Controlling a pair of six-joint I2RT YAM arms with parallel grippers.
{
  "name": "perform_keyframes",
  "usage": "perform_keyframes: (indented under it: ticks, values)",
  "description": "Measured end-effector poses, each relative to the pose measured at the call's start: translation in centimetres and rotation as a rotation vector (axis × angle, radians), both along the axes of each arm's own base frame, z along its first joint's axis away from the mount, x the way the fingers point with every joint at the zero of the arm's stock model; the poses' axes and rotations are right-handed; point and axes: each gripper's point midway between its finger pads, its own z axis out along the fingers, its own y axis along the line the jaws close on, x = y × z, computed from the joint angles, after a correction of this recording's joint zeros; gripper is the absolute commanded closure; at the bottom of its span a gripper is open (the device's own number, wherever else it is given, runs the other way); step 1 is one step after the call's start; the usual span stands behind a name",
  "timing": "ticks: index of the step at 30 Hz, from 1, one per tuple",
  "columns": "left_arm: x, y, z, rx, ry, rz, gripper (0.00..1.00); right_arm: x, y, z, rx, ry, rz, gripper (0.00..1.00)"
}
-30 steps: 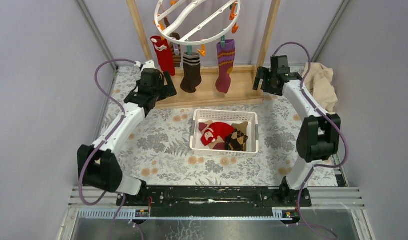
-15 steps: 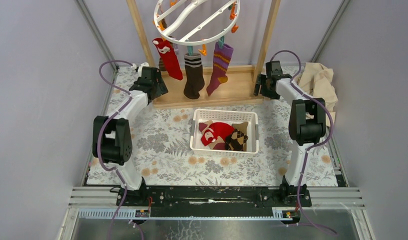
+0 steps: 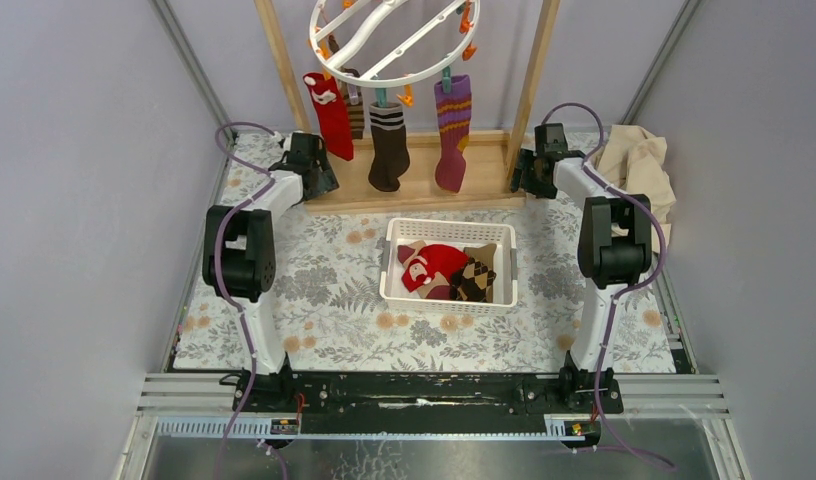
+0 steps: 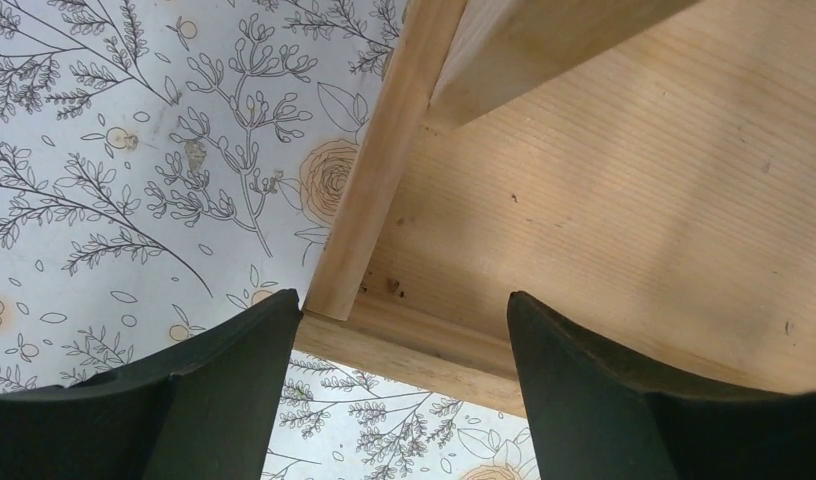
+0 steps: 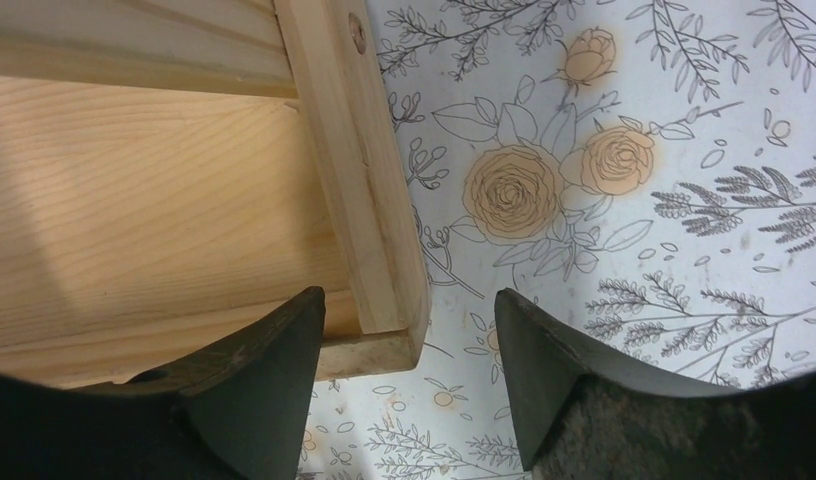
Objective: Remove the socks clipped to the hanger
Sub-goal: Move the clothesline to the center of the board.
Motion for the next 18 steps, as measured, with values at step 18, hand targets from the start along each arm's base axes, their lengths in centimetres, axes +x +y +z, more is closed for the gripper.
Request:
perform_keyframes:
  ticks: [18]
  values:
    - [-1.6, 0.7, -1.5, -0.028, 0.026, 0.002, 0.49, -1.2, 1.2, -0.7, 0.073, -0.022, 0.022, 0.57]
